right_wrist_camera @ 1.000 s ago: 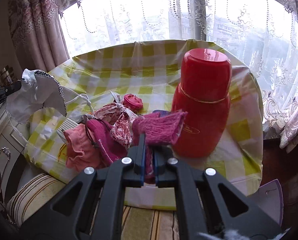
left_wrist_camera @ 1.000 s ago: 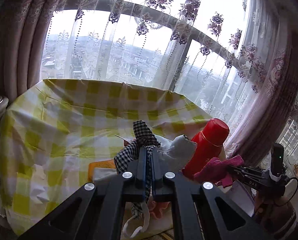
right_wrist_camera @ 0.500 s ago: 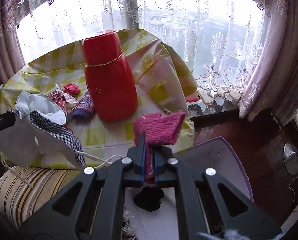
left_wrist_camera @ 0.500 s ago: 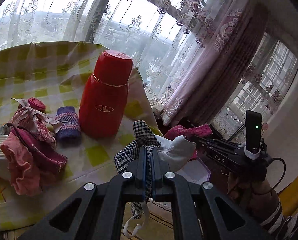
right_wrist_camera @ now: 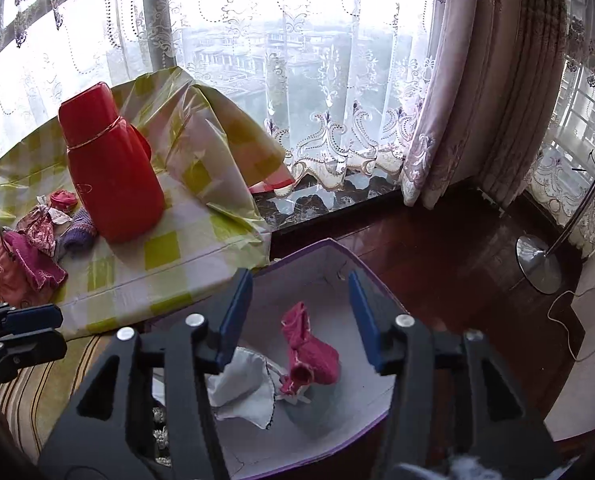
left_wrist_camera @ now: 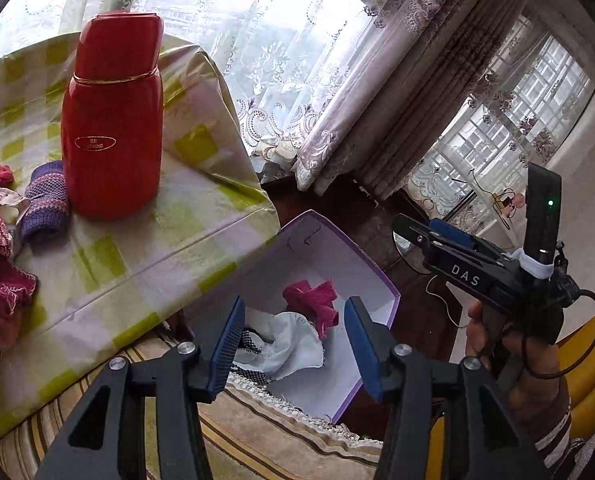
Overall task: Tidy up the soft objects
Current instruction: 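Carry the cloth and glove over the box and open both tools, then move both open tools back over the remaining items on the table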
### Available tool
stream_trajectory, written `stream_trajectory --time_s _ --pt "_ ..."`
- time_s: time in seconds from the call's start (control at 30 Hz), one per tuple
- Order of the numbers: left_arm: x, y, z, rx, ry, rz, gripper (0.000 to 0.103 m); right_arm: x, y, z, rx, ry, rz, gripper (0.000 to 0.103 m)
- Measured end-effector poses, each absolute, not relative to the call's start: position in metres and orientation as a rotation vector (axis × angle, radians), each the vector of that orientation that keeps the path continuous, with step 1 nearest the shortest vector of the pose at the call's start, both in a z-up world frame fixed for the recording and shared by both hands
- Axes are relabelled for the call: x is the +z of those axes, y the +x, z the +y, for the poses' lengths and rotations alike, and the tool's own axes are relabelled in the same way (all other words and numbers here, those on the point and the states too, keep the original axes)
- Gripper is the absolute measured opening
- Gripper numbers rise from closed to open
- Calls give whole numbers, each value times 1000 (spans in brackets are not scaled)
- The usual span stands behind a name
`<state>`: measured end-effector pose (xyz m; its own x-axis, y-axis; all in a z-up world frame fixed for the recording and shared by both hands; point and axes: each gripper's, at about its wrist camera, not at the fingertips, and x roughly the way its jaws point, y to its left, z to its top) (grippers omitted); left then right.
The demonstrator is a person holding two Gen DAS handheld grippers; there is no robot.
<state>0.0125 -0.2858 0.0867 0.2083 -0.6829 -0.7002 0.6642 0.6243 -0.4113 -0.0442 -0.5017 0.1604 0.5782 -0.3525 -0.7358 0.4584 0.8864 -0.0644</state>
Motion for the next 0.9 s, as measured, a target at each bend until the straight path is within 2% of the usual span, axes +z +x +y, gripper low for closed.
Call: stream_trajectory --time_s 0.2,0.3,0.7,0.9 --pt "93 0 -257 -829 112 829 59 157 -36 -490 -450 113 826 77" --pt "93 1 -232 -763 134 802 59 157 -34 -473 -372 104 760 77" --pt "97 31 -93 -428 -25 764 59 138 19 -364 -18 52 878 77" --pt "95 63 -16 -322 -212 797 59 126 49 -326 133 89 921 77"
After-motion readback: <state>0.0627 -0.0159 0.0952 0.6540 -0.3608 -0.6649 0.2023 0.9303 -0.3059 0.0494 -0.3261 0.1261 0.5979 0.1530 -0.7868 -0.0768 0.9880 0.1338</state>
